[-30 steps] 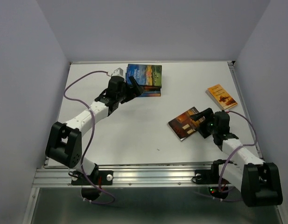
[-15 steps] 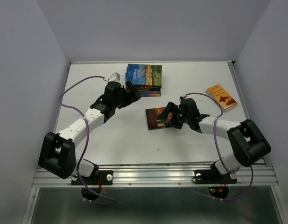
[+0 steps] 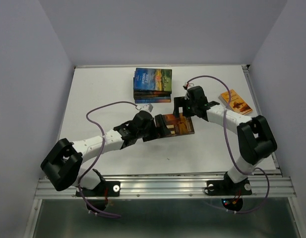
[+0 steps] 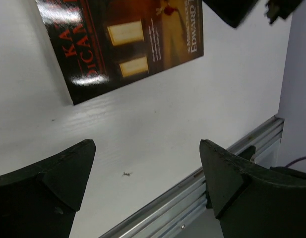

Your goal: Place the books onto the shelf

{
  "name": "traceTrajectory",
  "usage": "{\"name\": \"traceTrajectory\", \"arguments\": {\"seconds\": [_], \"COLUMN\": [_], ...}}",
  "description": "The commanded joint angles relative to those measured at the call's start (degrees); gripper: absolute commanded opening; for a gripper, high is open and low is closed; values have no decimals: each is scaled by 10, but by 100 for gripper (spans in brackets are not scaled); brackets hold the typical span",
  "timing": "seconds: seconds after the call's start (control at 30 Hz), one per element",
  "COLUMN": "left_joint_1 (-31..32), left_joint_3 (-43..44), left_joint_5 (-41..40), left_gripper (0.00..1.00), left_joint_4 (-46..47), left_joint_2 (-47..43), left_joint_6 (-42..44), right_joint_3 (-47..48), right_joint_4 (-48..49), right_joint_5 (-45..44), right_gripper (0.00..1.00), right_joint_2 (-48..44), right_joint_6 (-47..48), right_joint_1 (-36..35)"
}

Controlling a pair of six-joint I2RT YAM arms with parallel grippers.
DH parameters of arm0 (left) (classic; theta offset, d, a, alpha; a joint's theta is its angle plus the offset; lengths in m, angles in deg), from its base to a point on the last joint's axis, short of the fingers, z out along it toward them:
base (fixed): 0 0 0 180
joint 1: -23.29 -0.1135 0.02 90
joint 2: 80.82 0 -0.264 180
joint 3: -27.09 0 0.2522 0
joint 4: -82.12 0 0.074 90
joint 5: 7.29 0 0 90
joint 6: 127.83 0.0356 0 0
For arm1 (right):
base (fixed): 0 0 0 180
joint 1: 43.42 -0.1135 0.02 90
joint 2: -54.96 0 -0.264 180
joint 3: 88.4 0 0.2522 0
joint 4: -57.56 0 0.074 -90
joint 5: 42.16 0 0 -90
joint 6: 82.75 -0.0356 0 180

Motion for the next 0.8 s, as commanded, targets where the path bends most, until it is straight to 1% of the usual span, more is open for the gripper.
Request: {"name": "traceTrajectory", "arguments": {"seconds": [0.0, 0.03, 0.1, 0.13, 0.2, 0.27, 0.37, 0.43, 0.6, 0.67, 0.7, 0.77], "left_joint_1": [33, 38, 48, 50, 51, 51, 49, 48, 35, 30, 25, 19], "left_joint_3": [-16, -12, 2, 8, 13, 26, 51, 56, 41, 38, 38, 30], "left_joint_5": [40, 46, 58, 61, 73, 68, 62, 58, 46, 34, 19, 2], "left_gripper": [99, 99, 99, 99, 99, 99, 99, 99, 99, 99, 99, 99], "left_joint_4": [59, 64, 67, 69, 78, 79, 65, 51, 23, 8, 0, -12], "left_joint_2": [18, 29, 42, 52, 66, 86, 115, 130, 152, 155, 156, 153], "left_joint_6": [-31, -30, -17, -13, -7, -7, 3, 3, -19, -24, -29, -42], "right_joint_3": [82, 96, 135, 149, 154, 147, 136, 110, 60, 28, 18, -13], "right_joint_4": [-10, -10, -35, -61, -69, -69, -91, -93, -114, -116, -121, -127], "right_joint_5": [51, 54, 54, 56, 58, 62, 45, 40, 33, 46, 50, 80], "right_gripper": [100, 100, 100, 100, 100, 100, 100, 100, 100, 100, 99, 98], "right_joint_2": [87, 122, 153, 176, 186, 192, 193, 186, 156, 143, 137, 115], "right_joint_6": [198, 239, 293, 308, 333, 336, 305, 279, 203, 187, 150, 119], "right_joint_1": [-1, -1, -1, -1, -1, -1, 4, 4, 4, 4, 4, 4]}}
